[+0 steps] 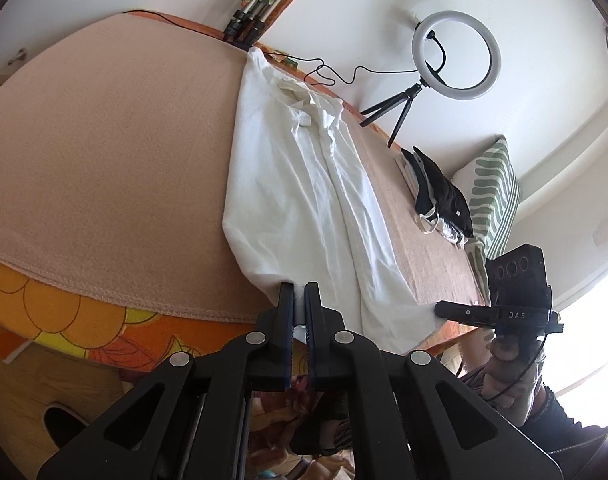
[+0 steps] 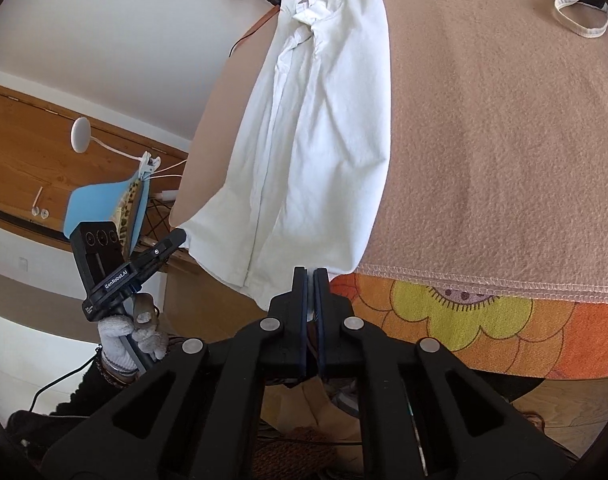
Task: Fold small clothes
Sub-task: 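Grasp the white shirt's hem with both grippers and lift it toward the collar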
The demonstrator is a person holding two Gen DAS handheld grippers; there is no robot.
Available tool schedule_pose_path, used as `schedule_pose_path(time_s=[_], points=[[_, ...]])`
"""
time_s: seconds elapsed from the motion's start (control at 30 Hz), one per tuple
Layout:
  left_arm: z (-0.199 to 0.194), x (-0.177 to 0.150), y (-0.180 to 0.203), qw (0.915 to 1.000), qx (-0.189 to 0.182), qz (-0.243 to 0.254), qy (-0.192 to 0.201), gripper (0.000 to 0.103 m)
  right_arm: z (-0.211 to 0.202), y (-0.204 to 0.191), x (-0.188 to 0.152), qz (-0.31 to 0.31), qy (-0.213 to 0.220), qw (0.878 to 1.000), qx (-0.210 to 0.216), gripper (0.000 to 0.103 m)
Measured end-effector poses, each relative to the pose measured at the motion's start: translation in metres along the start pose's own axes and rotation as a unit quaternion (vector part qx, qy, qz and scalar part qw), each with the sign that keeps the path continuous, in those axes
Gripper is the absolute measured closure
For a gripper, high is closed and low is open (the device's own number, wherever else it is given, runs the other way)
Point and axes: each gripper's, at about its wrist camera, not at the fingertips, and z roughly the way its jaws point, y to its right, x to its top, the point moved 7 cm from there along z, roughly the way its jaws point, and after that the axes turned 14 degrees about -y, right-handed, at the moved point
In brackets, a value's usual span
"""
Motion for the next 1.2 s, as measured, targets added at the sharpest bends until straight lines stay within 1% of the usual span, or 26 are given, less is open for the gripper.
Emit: schedule_pose_path(time_s=[0.17, 0.33, 0.53, 0.6, 0.67, 0.87, 1.0, 1.07, 1.13, 1.17, 1.2], points=[[-0.002, 0.034, 0.008, 0.9997, -0.001, 0.010, 0.020, 0.099, -0.017, -0.014, 0.026, -0.011, 0.028, 1.000, 0.005, 0.099], [-0.003, 0.070, 0.008, 0.9988, 0.015, 0.022, 0.040, 0.099, -0.035, -0.019, 0.061, -0.013, 0.063, 0.998, 0.000, 0.099], [0.014, 0.106, -0.001, 0.9984, 0.030, 0.026, 0.041, 0.099, -0.042, -0.010, 0.105, 0.002, 0.083, 0.997, -0.002, 0.099], [0.022, 0.115, -0.005, 0.9981, 0.038, 0.028, 0.038, 0.099, -0.039, -0.003, 0.120, 0.010, 0.087, 0.996, -0.012, 0.099], [0.031, 0.122, -0.009, 0.9979, 0.046, 0.030, 0.036, 0.099, -0.035, 0.005, 0.132, 0.020, 0.086, 0.996, -0.024, 0.099], [0.058, 0.134, -0.021, 0.9969, 0.070, 0.030, 0.017, 0.099, -0.023, 0.033, 0.157, 0.058, 0.080, 0.994, -0.038, 0.099], [0.066, 0.138, -0.028, 0.9967, 0.078, 0.022, 0.011, 0.099, -0.018, 0.042, 0.169, 0.063, 0.078, 0.994, -0.044, 0.099], [0.067, 0.139, -0.031, 0.9962, 0.084, 0.018, 0.011, 0.099, -0.019, 0.043, 0.174, 0.059, 0.085, 0.993, -0.052, 0.099], [0.067, 0.143, -0.033, 0.9947, 0.101, 0.015, 0.012, 0.098, -0.022, 0.044, 0.180, 0.054, 0.094, 0.992, -0.059, 0.099], [0.066, 0.144, -0.035, 0.9931, 0.116, 0.013, 0.014, 0.093, -0.025, 0.044, 0.181, 0.052, 0.100, 0.992, -0.061, 0.099], [0.063, 0.145, -0.037, 0.9921, 0.123, 0.013, 0.019, 0.092, -0.030, 0.044, 0.182, 0.051, 0.106, 0.991, -0.071, 0.099]])
